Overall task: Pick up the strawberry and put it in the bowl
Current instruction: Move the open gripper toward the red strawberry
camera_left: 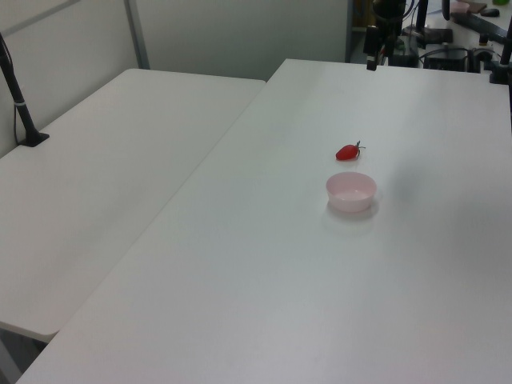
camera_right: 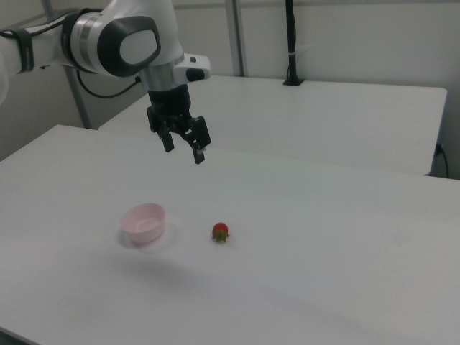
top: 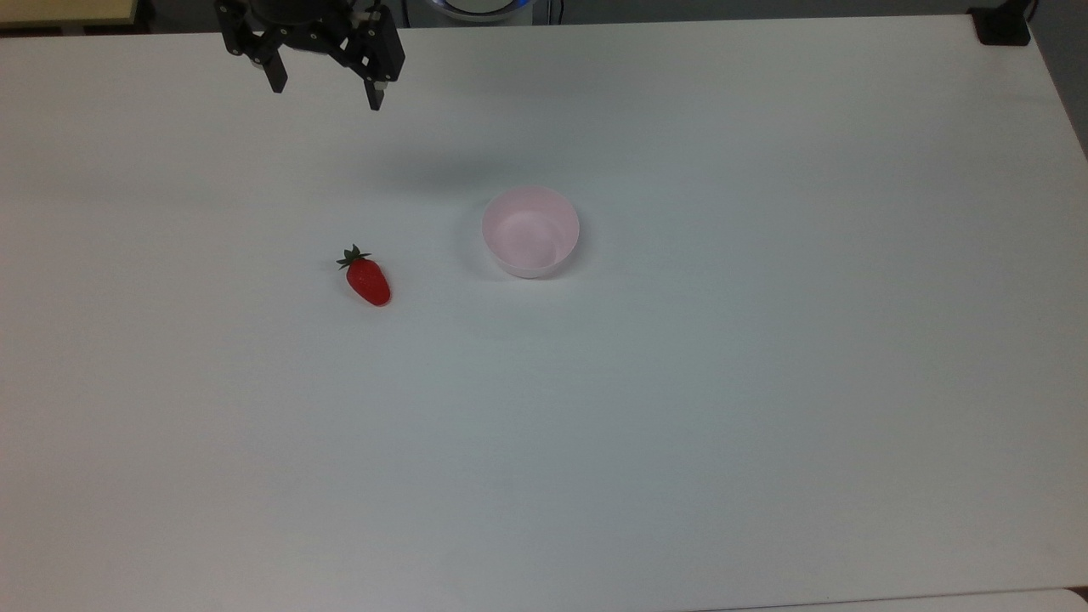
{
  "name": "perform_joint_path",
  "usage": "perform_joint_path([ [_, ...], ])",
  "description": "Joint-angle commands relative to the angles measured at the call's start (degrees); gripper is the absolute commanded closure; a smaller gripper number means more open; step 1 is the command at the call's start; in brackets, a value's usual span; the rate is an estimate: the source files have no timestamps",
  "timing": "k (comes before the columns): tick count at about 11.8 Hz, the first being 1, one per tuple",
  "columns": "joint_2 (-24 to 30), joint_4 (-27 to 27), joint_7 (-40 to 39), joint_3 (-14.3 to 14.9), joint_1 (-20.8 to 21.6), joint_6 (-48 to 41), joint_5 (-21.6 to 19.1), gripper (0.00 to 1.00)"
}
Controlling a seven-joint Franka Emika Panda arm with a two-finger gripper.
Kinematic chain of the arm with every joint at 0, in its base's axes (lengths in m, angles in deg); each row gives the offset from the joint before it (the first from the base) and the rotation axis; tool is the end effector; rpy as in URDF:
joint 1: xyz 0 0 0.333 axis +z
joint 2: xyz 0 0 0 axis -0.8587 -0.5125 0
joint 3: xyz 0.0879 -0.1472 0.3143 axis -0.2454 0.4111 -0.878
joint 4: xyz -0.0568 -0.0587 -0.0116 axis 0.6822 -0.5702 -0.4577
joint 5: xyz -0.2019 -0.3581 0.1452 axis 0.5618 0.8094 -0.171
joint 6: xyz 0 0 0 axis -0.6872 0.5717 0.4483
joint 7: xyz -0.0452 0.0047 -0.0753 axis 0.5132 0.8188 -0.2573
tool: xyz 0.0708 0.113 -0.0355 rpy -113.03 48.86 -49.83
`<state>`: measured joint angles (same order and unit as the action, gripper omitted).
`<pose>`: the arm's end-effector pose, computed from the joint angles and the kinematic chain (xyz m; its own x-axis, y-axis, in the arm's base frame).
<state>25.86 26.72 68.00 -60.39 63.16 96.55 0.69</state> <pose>0.6235 -0.0912 0.5665 0.9833 -0.1743 0.0533 -0.1750 -0.9845 0.0104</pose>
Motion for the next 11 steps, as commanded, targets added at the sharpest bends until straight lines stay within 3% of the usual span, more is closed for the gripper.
perform_joint_path([
  [1,-1.03,-0.65,0.02,-0.06,0.41,0.84,-0.25,0.0],
  [4,-2.52,-0.74,-9.52,-0.06,0.49,0.76,0.01,0.0],
  [5,-3.92,-1.0,-9.91,-0.06,0.41,0.93,0.1,0.0],
  [7,-8.57,-6.61,-10.44,-0.06,-0.03,0.84,-0.16,0.0],
  [11,-15.79,-6.46,-12.29,0.03,0.14,7.94,0.28,0.0],
])
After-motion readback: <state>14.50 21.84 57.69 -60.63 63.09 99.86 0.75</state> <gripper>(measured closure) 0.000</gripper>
